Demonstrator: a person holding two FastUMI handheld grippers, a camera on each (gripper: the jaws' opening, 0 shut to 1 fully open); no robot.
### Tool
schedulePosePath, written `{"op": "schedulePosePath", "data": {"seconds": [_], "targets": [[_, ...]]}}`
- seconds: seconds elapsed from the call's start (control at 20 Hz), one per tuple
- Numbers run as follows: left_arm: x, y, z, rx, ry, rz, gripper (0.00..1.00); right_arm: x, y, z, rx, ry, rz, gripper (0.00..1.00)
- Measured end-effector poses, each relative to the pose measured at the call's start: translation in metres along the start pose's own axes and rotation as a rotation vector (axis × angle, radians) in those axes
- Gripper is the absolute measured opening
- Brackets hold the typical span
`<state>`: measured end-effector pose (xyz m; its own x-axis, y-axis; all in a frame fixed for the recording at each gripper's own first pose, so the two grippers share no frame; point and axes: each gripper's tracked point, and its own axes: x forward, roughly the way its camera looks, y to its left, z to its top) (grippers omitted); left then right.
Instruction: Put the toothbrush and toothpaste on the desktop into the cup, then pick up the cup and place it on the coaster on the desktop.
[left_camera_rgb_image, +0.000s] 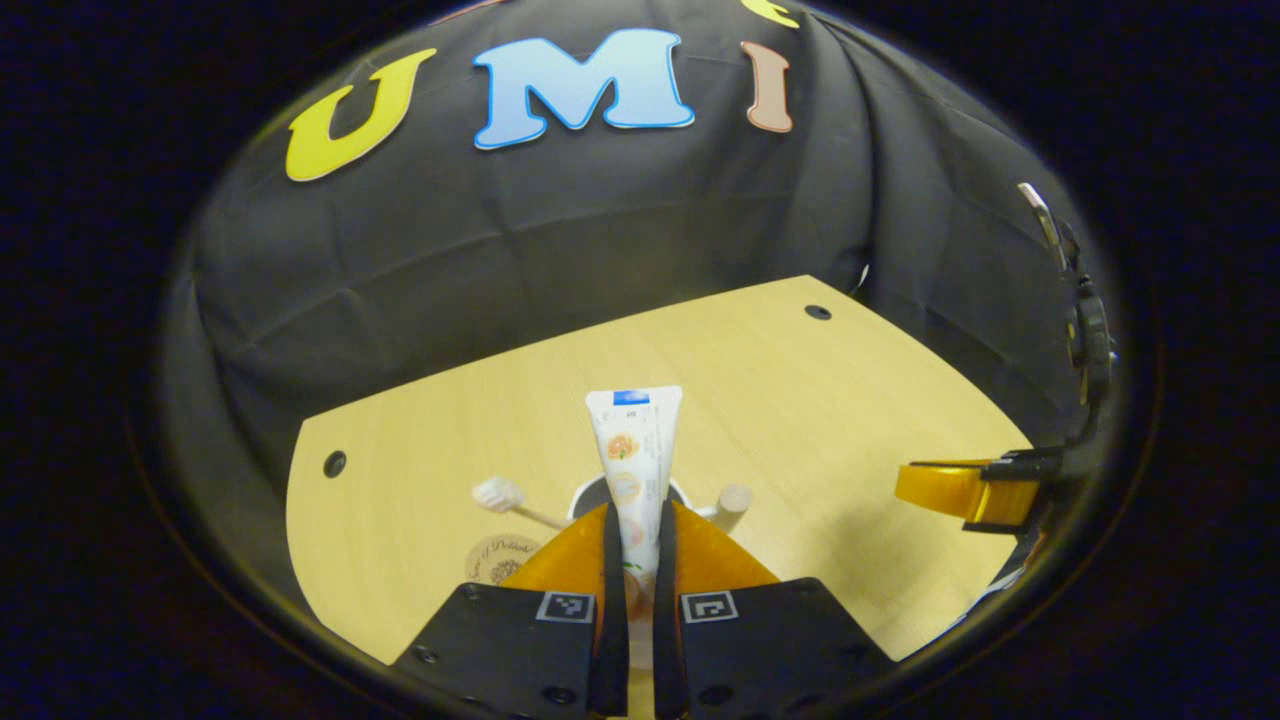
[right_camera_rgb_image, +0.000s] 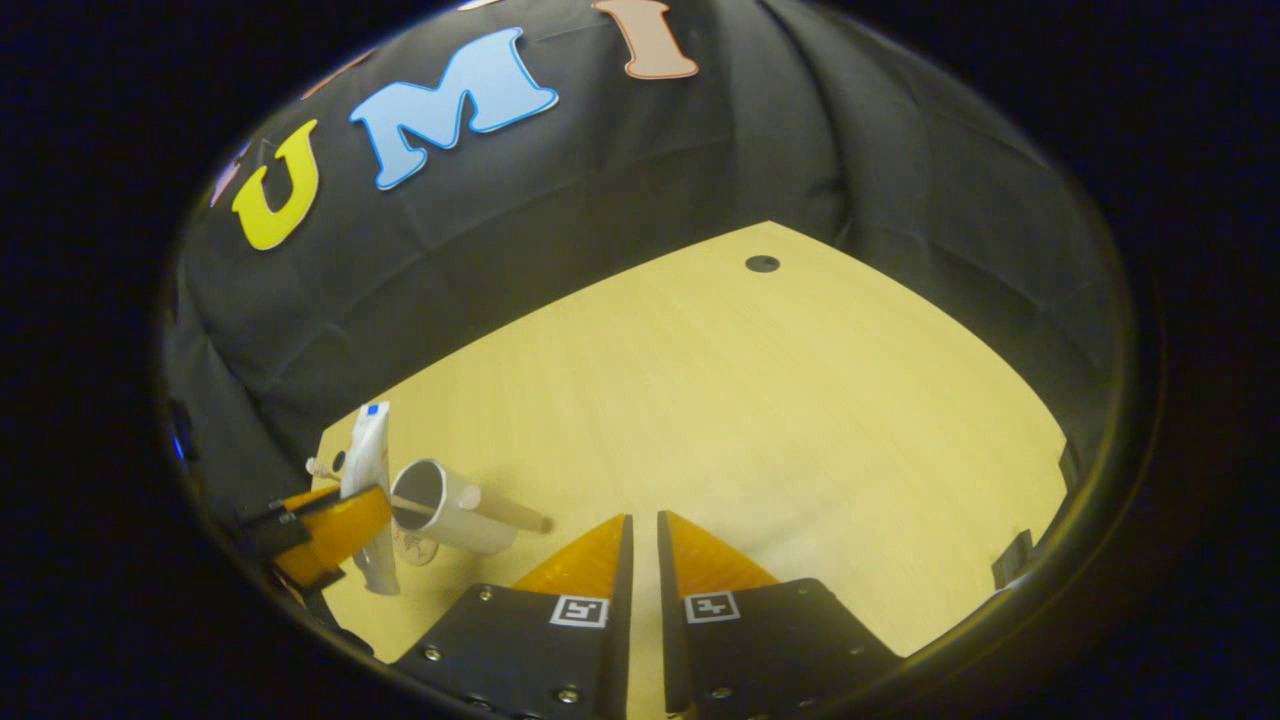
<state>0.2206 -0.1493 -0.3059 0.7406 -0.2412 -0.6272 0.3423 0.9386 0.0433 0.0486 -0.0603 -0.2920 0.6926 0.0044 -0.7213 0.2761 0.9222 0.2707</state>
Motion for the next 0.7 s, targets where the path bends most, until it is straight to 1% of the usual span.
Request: {"op": "schedulePosePath", "data": {"seconds": [0.15, 0.2, 0.25, 0.3, 0.35, 0.4, 0.45, 0.5, 0.55, 0.7], "targets": [[0.018, -0.001, 0.020, 0.060, -0.041, 0.002, 0.17, -0.004, -0.011, -0.004, 0.000, 0.010, -0.026, 0.13], [0.021, -0.001, 0.025, 0.076, -0.053, 0.001, 0.17, -0.005, -0.014, -0.005, -0.001, 0.014, -0.033, 0.17], [0.026, -0.002, 0.028, 0.088, -0.064, 0.000, 0.17, -0.006, -0.017, -0.007, -0.003, 0.017, -0.040, 0.17], [0.031, -0.001, 0.031, 0.094, -0.073, 0.000, 0.17, -0.006, -0.019, -0.007, -0.003, 0.022, -0.045, 0.13], [0.036, 0.000, 0.032, 0.095, -0.081, -0.002, 0.17, -0.007, -0.021, -0.010, -0.003, 0.027, -0.050, 0.13], [0.039, 0.002, 0.033, 0.092, -0.086, -0.002, 0.17, -0.007, -0.023, -0.011, -0.002, 0.034, -0.055, 0.17], [0.043, 0.004, 0.032, 0.087, -0.090, 0.002, 0.17, -0.006, -0.024, -0.011, -0.001, 0.040, -0.058, 0.13], [0.046, 0.007, 0.030, 0.079, -0.092, 0.006, 0.17, -0.005, -0.023, -0.014, -0.002, 0.046, -0.061, 0.17], [0.049, 0.011, 0.029, 0.064, -0.099, 0.008, 0.17, -0.006, -0.024, -0.015, -0.005, 0.050, -0.064, 0.13], [0.055, 0.013, 0.022, 0.032, -0.105, 0.008, 0.17, -0.006, -0.025, -0.014, -0.021, 0.062, -0.067, 0.13]]}}
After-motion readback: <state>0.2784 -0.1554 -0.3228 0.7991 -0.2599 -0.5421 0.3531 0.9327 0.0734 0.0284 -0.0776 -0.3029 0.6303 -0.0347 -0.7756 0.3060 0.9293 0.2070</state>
